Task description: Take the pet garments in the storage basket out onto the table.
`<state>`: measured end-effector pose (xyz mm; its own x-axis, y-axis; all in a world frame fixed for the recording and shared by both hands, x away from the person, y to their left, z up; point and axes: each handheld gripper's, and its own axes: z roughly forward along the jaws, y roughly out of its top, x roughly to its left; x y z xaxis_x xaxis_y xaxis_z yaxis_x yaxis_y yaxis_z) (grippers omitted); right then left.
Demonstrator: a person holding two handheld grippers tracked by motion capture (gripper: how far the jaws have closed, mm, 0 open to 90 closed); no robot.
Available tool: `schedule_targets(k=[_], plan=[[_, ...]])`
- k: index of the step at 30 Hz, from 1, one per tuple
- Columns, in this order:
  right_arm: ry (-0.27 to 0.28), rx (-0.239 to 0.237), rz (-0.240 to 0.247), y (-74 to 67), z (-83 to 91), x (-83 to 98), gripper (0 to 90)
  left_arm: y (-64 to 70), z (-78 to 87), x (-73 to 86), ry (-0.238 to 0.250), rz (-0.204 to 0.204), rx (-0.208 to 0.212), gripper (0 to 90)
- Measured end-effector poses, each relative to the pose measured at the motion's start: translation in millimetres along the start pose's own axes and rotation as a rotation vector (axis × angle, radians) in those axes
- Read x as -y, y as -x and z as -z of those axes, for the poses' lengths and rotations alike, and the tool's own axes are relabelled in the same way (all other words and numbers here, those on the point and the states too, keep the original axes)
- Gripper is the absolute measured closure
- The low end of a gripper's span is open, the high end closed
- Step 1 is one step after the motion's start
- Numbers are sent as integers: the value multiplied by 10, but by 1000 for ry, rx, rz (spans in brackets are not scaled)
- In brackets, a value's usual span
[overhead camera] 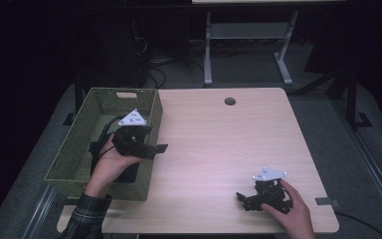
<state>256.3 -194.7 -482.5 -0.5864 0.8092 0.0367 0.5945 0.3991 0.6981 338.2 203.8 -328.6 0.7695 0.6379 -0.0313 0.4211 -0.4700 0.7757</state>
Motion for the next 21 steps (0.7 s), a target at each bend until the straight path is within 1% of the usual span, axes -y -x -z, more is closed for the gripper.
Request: schedule_targets(k=[1, 3, 4, 6, 9, 10, 11, 13, 16, 18, 19, 21], plan=[[0, 0, 0, 0, 0, 0, 0, -23, 20, 13, 8, 10, -9, 143], [0, 0, 0, 0, 0, 0, 0, -40, 39, 15, 0, 2, -13, 143], [0, 0, 0, 0, 0, 0, 0, -59, 61, 24, 5, 9, -21, 143], [0, 0, 0, 0, 0, 0, 0, -75, 78, 28, -1, 6, -24, 143], [0, 0, -1, 0, 0, 0, 0, -136, 144, 54, 4, 18, -40, 143], [0, 0, 0, 0, 0, 0, 0, -136, 144, 54, 4, 18, -40, 143], [0, 0, 0, 0, 0, 0, 0, -179, 181, 72, 4, 20, -51, 143], [0, 0, 0, 0, 0, 0, 0, -212, 207, 91, 3, 31, -64, 143], [0, 0, 0, 0, 0, 0, 0, -261, 237, 119, -4, 31, -79, 143], [0, 0, 0, 0, 0, 0, 0, -296, 258, 144, -7, 43, -92, 143], [0, 0, 0, 0, 0, 0, 0, -336, 279, 165, -11, 43, -107, 143], [0, 0, 0, 0, 0, 0, 0, -379, 301, 191, -14, 51, -120, 143]])
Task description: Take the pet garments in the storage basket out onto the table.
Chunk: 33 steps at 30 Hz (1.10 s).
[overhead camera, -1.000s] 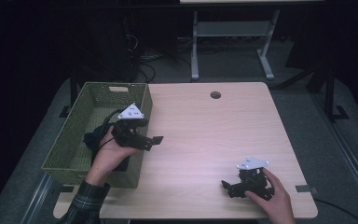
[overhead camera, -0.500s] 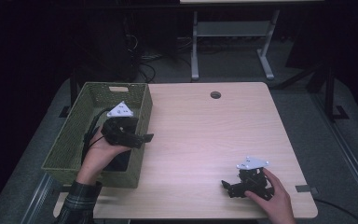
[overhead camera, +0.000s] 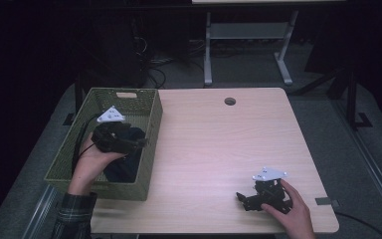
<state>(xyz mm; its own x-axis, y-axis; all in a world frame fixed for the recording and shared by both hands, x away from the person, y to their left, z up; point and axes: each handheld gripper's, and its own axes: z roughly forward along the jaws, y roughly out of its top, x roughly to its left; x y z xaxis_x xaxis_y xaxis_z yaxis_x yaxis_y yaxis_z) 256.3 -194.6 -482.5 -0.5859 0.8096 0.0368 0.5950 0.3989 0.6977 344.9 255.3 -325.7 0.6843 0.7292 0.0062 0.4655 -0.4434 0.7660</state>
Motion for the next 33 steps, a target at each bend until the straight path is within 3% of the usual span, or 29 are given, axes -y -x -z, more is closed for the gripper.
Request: schedule_targets(k=[11, 14, 33], plan=[[-1, 0, -1, 0, 1, 0, 0, -169, 21, 124, -29, 40, -47, 143], [-1, 0, 0, 0, 1, 0, 0, -214, -7, 180, -62, 41, -53, 143], [-1, -1, 0, 0, 1, 0, 0, -359, -176, 413, -165, 75, -37, 143]])
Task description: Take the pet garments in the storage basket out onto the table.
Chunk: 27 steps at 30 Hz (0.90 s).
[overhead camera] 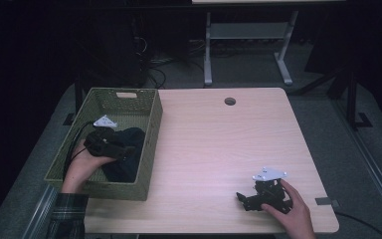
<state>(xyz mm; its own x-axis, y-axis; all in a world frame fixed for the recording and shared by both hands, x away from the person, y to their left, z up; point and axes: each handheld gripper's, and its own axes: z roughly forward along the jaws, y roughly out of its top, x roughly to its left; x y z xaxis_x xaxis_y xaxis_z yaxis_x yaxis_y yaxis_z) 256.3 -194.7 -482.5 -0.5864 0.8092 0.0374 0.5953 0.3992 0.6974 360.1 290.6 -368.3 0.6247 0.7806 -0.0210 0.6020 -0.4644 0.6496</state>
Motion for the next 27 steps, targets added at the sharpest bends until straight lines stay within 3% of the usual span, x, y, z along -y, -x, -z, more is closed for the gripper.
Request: schedule_targets(k=[8, 24, 27], plan=[[1, 0, 0, 0, 0, 0, 0, -44, -95, 71, -42, 1, 0, 143], [0, 0, 0, 0, 0, 0, 0, -43, -305, 166, -142, -35, 5, 142], [0, 0, 0, 0, 0, 0, 0, -44, -410, 198, -192, -39, 0, 141]])
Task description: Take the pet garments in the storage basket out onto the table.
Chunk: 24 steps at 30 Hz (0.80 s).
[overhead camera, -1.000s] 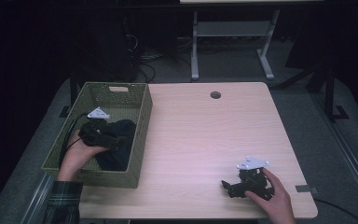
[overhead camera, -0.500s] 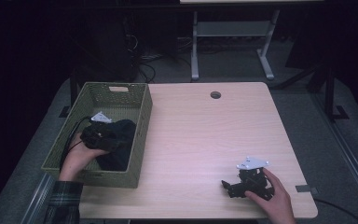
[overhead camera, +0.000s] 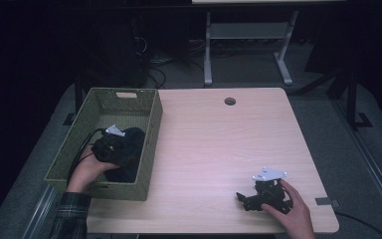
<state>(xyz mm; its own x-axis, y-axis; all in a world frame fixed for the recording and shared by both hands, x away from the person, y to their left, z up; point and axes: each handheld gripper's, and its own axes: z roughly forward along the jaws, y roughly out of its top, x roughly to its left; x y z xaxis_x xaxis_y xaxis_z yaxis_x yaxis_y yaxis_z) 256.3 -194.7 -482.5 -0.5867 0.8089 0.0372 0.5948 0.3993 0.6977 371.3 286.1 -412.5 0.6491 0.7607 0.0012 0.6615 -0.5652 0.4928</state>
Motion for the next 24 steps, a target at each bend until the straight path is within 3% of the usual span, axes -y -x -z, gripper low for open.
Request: schedule_targets(k=[7, 10, 11, 13, 14, 16, 18, 20, 23, 24], plan=[[0, 0, 0, 0, 0, 0, 0, 19, -102, -16, -79, -2, -8, 165], [0, 0, 0, 0, 0, 0, 0, 26, -117, -13, -103, -8, -7, 237], [0, 0, 0, 0, 0, 0, 0, 31, -111, -15, -115, -4, -4, 362], [0, 0, 1, 0, 0, 0, 0, 27, -104, -17, -124, -1, 7, 405], [0, 0, 0, 0, 0, 0, 0, 31, -96, -19, -121, 1, 19, 537], [-1, 0, 0, 0, 0, 0, 0, 33, -80, -27, -124, -1, 21, 578], [0, 0, 0, 0, 0, 0, 0, 4, -41, -40, -105, 33, 31, 653], [0, 0, 1, 0, 0, 0, 0, -12, -20, -40, -92, 43, 36, 661], [-1, 0, 0, 0, 0, 0, 0, -58, 78, -38, -16, 79, 52, 665], [-1, 0, 0, 0, 0, 0, 0, -58, 78, -38, -16, 79, 52, 665]])
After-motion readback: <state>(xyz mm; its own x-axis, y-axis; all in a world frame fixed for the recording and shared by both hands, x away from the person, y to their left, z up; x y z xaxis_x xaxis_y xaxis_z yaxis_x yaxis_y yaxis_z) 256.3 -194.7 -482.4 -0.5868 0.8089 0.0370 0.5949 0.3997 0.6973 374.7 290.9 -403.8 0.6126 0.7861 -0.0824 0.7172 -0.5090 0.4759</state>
